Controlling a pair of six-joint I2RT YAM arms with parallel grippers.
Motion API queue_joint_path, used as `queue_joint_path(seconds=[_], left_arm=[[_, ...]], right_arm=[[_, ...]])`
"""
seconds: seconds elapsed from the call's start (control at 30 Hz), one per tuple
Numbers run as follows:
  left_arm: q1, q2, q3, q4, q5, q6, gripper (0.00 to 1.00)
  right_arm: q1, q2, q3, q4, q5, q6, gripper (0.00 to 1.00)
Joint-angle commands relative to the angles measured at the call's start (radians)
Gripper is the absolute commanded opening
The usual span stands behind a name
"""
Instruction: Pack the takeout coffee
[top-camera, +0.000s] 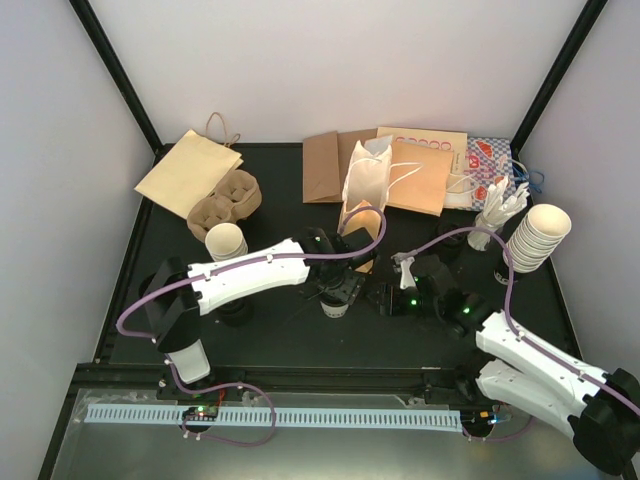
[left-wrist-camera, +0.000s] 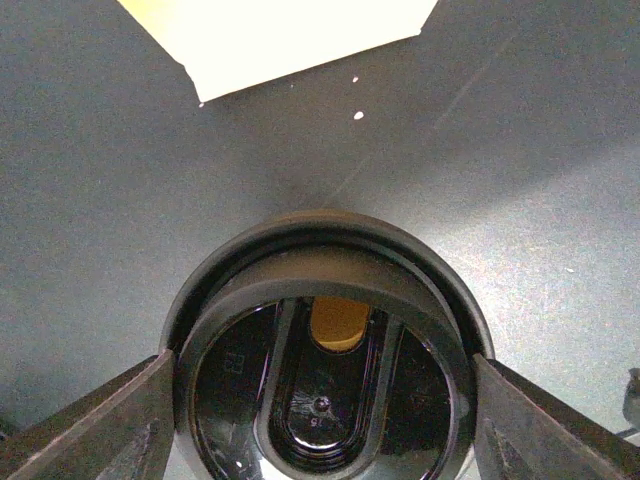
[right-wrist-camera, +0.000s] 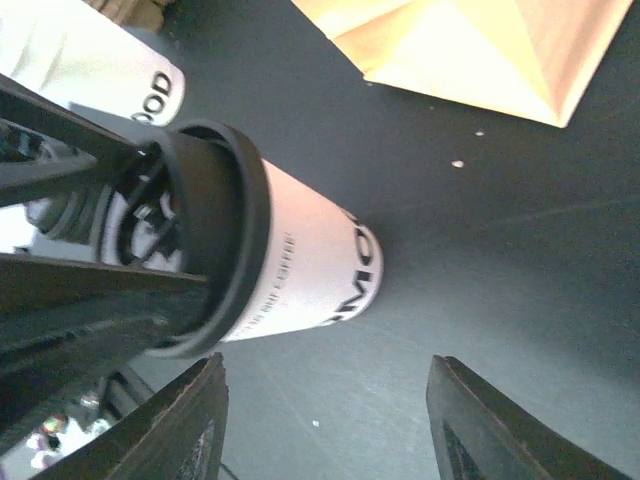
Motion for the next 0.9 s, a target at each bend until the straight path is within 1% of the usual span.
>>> queue_joint_path(seconds=[0.0, 0.1, 0.17, 0.23, 0.3, 0.37, 0.43, 0.53, 0.63, 0.77, 0.87], left_arm=[[-0.008, -0.020, 0.056, -0.050, 0.026, 0.017, 0.83], [-0.008, -0.054, 0.077, -0.062, 0.026, 0.020, 0.88], [-0.008, -0.077, 0.087, -0.068, 0.025, 0.024, 0.93], [-0.008, -0.094, 0.091, -0.073, 0.025, 0.028, 0.98], [-0.007, -0.108, 0.100, -0.088, 0.019, 0.027, 0.99], [-0.007, -0.127, 0.120, -0.117, -0.005, 0.027, 0.98], [-0.003, -0.163, 0.128, -0.136, -0.041, 0.029, 0.99], [0.041, -0.237, 0.113, -0.137, -0.054, 0.046, 0.98], [0.109, -0.318, 0.078, -0.123, -0.046, 0.066, 0.97], [0.200, -0.467, -0.041, -0.019, -0.034, 0.099, 0.99], [0.298, -0.537, -0.116, 0.034, 0.054, 0.104, 0.99]], right_arm=[[0.001, -0.016, 0.036, -0.090, 0.054, -0.067, 0.60], [0.001, -0.018, 0.056, -0.112, 0.063, -0.088, 0.64], [0.001, -0.015, 0.071, -0.130, 0.074, -0.102, 0.71], [0.001, -0.013, 0.084, -0.142, 0.079, -0.111, 0.74], [0.001, -0.009, 0.098, -0.153, 0.086, -0.124, 0.78], [0.002, -0.003, 0.116, -0.168, 0.096, -0.132, 0.85], [0.000, 0.001, 0.146, -0.194, 0.112, -0.142, 0.90], [0.001, 0.004, 0.191, -0.231, 0.148, -0.156, 0.98], [0.001, 0.007, 0.247, -0.293, 0.216, -0.164, 1.00], [-0.001, 0.001, 0.327, -0.397, 0.373, -0.144, 1.00], [0.000, -0.029, 0.362, -0.457, 0.527, -0.102, 1.00]])
